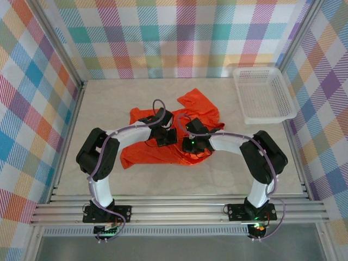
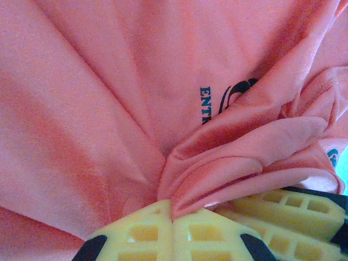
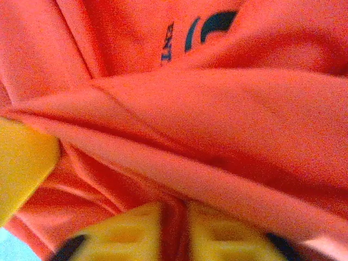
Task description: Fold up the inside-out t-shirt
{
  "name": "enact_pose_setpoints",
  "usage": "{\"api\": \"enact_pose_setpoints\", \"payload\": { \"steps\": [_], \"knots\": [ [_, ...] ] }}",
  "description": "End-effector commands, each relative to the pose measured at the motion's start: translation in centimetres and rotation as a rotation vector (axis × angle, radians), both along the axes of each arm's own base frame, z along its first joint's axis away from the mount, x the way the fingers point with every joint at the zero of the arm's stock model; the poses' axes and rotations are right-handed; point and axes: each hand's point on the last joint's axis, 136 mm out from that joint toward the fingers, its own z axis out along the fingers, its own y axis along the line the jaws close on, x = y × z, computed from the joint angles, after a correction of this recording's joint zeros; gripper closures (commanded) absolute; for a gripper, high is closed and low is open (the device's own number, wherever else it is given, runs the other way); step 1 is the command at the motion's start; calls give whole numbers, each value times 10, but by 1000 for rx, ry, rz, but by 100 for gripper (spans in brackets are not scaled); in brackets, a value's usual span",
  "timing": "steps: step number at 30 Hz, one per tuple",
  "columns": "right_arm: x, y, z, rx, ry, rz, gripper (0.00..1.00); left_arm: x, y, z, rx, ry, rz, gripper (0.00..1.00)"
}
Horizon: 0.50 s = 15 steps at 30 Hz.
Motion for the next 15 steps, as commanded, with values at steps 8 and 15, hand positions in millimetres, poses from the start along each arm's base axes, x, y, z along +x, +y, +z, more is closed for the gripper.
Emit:
{"api": "enact_pose_setpoints", "payload": {
  "steps": [8,15],
  "knots": [
    [-3,-11,95,22,-141,21,100,14,42,24,35,-33,107,49],
    [-40,-40,162,120,-239,53,100,22,111,-33,105,136,292,48]
  ]
}}
